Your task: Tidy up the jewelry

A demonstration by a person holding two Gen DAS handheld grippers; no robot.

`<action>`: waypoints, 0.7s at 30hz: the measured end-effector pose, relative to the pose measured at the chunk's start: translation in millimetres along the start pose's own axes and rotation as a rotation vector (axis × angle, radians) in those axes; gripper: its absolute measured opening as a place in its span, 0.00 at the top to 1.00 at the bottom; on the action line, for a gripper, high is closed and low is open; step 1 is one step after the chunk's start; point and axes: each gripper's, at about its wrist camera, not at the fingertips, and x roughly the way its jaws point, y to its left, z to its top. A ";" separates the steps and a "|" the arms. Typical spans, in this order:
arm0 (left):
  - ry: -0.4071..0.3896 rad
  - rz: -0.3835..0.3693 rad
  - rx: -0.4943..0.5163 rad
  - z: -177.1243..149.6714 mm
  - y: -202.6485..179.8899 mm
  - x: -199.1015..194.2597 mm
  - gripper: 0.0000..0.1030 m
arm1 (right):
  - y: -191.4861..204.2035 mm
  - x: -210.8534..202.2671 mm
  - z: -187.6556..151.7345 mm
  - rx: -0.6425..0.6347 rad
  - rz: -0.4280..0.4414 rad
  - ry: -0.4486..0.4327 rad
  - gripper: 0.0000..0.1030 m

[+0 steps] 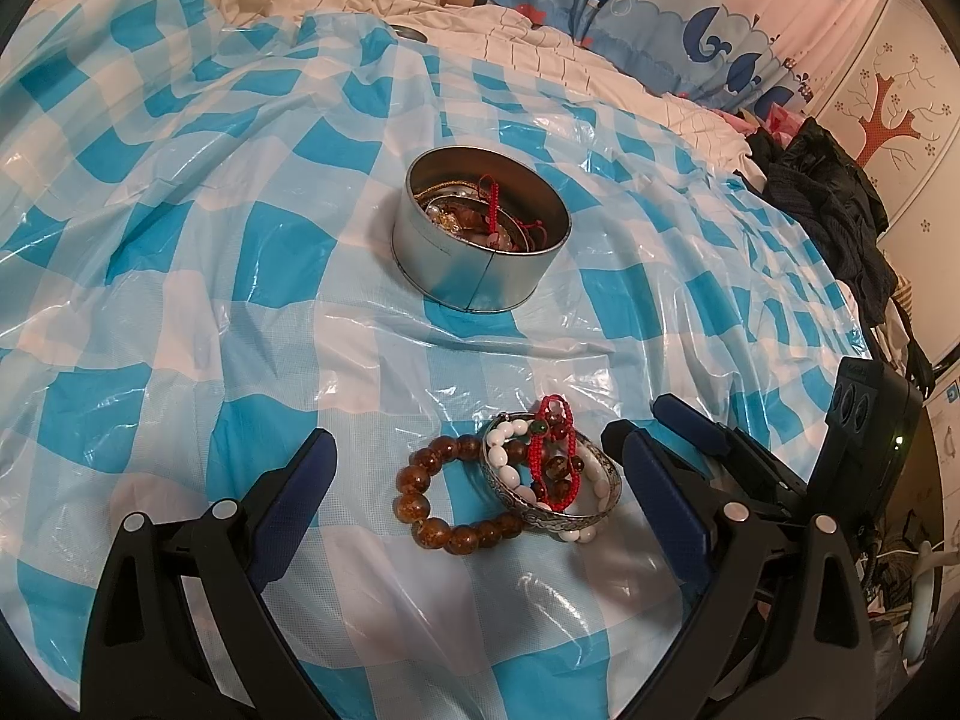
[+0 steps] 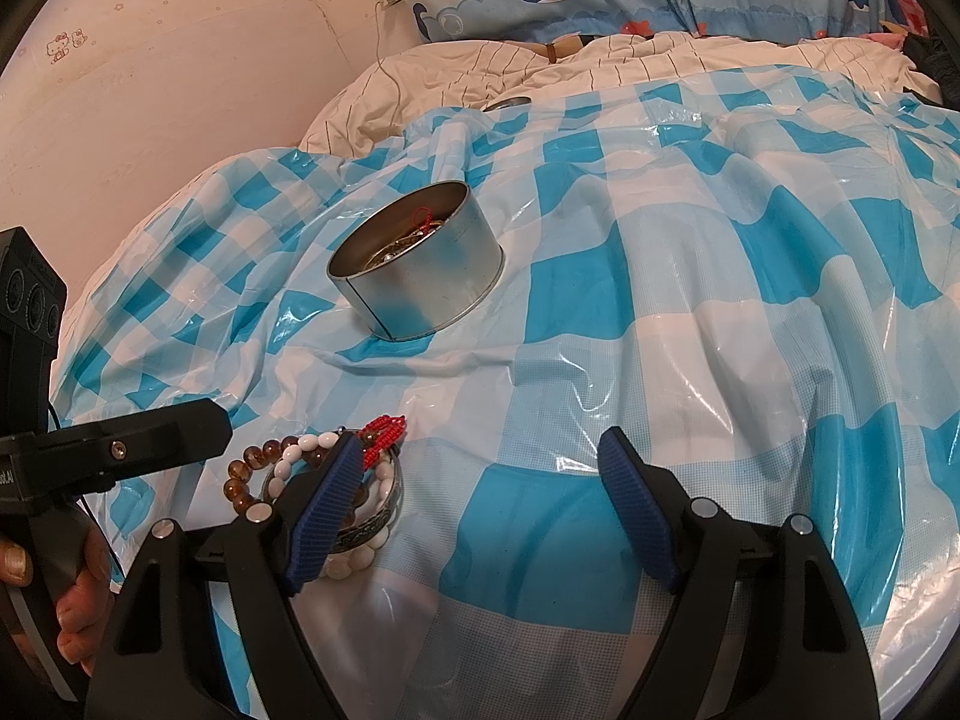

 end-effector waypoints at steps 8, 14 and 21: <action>0.001 0.000 0.000 0.2 -0.2 0.2 0.10 | 0.0 -0.1 0.0 0.000 0.000 0.000 0.25; 0.003 0.002 0.002 -0.4 -0.4 0.8 0.10 | 0.1 -0.1 0.0 0.000 0.000 0.000 0.25; 0.004 0.002 0.002 0.0 -1.0 0.9 0.10 | 0.5 0.0 0.0 0.000 0.000 0.000 0.25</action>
